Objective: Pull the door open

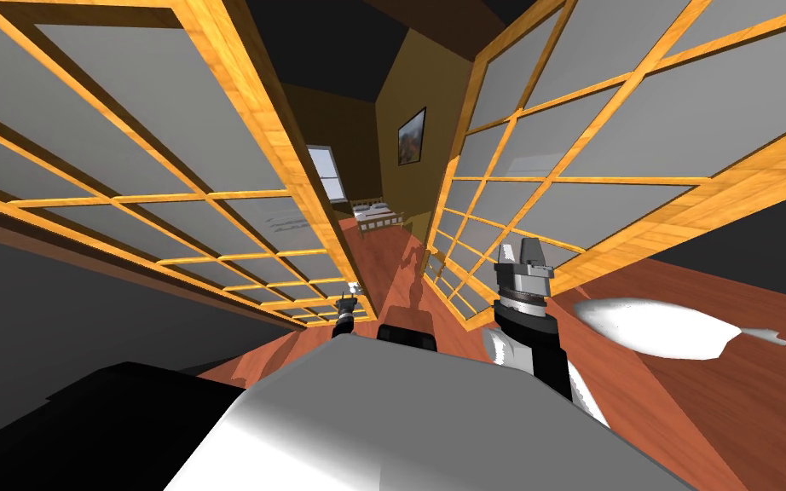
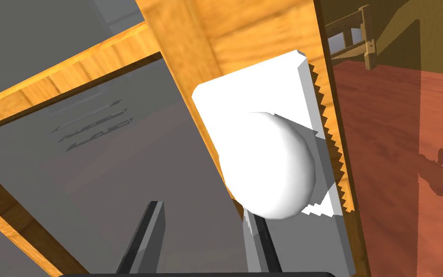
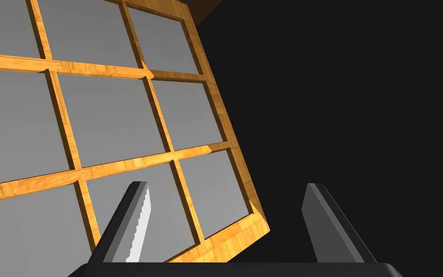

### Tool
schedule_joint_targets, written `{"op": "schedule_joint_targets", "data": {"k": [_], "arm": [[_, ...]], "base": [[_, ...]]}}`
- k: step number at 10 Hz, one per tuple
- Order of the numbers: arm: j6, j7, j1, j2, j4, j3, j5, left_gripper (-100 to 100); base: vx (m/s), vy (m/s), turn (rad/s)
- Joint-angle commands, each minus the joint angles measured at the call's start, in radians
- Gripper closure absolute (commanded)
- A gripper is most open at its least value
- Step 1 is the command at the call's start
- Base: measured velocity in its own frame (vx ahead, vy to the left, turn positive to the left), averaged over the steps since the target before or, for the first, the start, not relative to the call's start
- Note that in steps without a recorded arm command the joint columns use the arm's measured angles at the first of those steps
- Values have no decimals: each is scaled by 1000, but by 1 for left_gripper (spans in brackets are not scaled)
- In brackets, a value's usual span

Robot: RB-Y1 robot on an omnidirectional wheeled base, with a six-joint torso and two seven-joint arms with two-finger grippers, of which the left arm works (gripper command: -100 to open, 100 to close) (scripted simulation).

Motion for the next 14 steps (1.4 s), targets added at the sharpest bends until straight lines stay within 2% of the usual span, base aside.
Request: {"op": "schedule_joint_targets", "data": {"k": [1,2,7,8,9,10,11,13,14], "arm": [[-5,11,-10,-11,-28,-21,-8,-100],[-6,46,-8,-7,-33,-34,14,-100],[-6,52,-8,-7,-33,-34,14,-100],[-8,91,-6,-4,-37,-45,34,-100],[-8,91,-6,-4,-37,-45,34,-100],[-9,125,-4,0,-42,-56,54,-100],[-9,130,-4,0,-42,-56,54,-100],[-11,201,-1,6,-49,-75,88,-100],[-11,201,-1,6,-49,-75,88,-100]], "base": [[-15,-11,-9],[-29,8,-74],[-10,1,-7],[-26,6,-70],[-37,10,-40],[-48,11,-78],[-46,7,-29],[-54,12,-45],[-56,1,-28]]}}
